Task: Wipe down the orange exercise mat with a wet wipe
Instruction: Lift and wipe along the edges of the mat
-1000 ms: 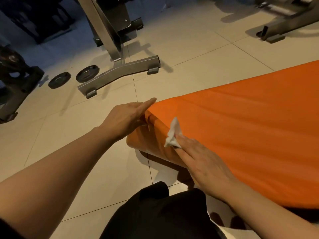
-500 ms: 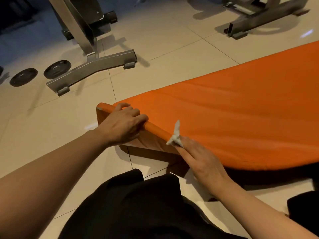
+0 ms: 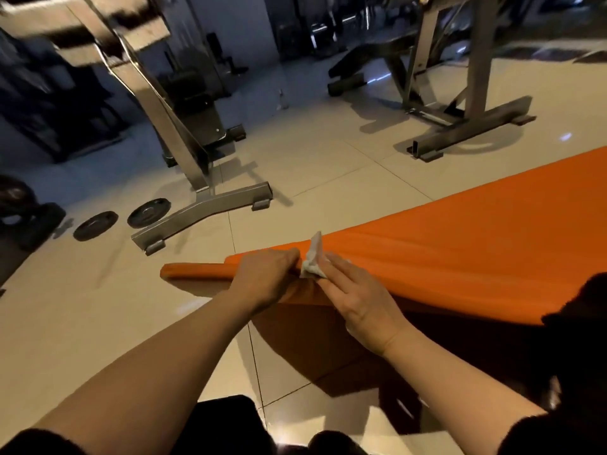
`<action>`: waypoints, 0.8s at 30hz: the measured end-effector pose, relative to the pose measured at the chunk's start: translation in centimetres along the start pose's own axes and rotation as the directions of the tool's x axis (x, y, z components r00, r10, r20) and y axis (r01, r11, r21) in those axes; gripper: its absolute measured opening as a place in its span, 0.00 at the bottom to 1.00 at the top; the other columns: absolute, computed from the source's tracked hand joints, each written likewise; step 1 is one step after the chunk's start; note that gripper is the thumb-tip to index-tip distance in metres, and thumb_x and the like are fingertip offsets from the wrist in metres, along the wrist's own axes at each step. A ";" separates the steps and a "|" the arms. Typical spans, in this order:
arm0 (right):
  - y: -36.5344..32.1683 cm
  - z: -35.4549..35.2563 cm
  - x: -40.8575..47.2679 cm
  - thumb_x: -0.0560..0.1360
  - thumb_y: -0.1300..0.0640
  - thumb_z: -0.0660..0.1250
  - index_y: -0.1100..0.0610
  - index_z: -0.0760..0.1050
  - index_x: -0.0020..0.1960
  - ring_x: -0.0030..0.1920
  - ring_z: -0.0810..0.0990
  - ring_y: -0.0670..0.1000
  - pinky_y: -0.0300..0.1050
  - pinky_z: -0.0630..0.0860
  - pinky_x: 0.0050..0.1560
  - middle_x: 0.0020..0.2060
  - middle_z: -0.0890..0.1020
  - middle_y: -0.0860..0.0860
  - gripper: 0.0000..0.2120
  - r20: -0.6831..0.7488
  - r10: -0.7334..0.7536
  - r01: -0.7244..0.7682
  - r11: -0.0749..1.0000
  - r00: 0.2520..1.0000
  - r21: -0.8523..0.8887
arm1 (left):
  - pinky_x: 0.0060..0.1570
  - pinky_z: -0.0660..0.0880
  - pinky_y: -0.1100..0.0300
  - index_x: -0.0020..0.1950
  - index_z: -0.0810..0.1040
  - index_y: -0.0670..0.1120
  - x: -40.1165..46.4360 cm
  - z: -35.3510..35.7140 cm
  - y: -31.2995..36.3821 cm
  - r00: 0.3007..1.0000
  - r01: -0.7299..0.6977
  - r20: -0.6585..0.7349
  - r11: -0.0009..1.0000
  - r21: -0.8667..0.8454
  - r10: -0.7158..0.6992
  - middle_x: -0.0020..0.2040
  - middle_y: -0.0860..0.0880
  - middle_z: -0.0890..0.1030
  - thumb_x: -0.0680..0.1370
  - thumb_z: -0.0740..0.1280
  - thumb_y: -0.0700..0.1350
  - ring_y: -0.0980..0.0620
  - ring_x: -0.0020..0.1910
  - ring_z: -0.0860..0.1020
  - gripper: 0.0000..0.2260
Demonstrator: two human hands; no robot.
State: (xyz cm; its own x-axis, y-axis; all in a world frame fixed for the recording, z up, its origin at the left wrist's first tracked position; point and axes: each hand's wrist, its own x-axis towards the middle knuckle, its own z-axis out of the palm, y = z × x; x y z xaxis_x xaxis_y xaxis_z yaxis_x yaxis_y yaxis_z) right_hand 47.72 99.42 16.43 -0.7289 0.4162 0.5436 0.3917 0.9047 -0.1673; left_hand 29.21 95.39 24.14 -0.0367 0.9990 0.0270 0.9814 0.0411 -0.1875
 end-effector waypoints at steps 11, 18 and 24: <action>-4.5 1.5 -0.4 0.64 0.60 0.71 0.64 0.64 0.72 0.71 0.66 0.59 0.52 0.67 0.68 0.74 0.63 0.59 0.38 0.091 0.103 -0.099 0.994 0.991 -0.054 | 0.31 0.63 0.56 0.46 0.79 0.45 -3.0 1.8 1.2 0.947 -0.035 -0.320 0.999 -0.012 0.029 0.44 0.46 0.77 0.69 0.75 0.46 0.44 0.43 0.75 0.09; -1.3 2.9 -4.7 0.67 0.63 0.69 0.72 0.63 0.71 0.75 0.58 0.64 0.56 0.56 0.76 0.74 0.58 0.65 0.35 0.005 0.028 -0.026 0.974 1.000 -0.227 | 0.50 0.66 0.52 0.54 0.80 0.45 -2.7 4.8 1.9 0.766 -0.014 -0.634 0.988 0.152 0.109 0.46 0.45 0.79 0.75 0.63 0.41 0.44 0.45 0.77 0.10; -3.5 3.0 0.2 0.64 0.58 0.67 0.64 0.71 0.63 0.75 0.59 0.64 0.61 0.61 0.73 0.72 0.64 0.63 0.28 0.039 0.081 -0.077 0.991 0.996 -0.106 | 0.55 0.66 0.51 0.56 0.79 0.43 -1.1 5.4 0.8 0.754 -0.029 -0.648 0.991 0.129 0.106 0.50 0.44 0.81 0.76 0.65 0.42 0.43 0.48 0.77 0.11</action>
State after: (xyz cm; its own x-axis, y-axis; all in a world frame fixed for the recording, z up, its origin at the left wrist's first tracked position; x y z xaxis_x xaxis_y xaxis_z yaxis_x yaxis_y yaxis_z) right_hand 44.51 96.62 14.69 -0.7159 0.4912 0.4961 0.5036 0.8555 -0.1204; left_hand 29.03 94.45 18.63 0.1986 0.7453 0.6365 0.9497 0.0141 -0.3129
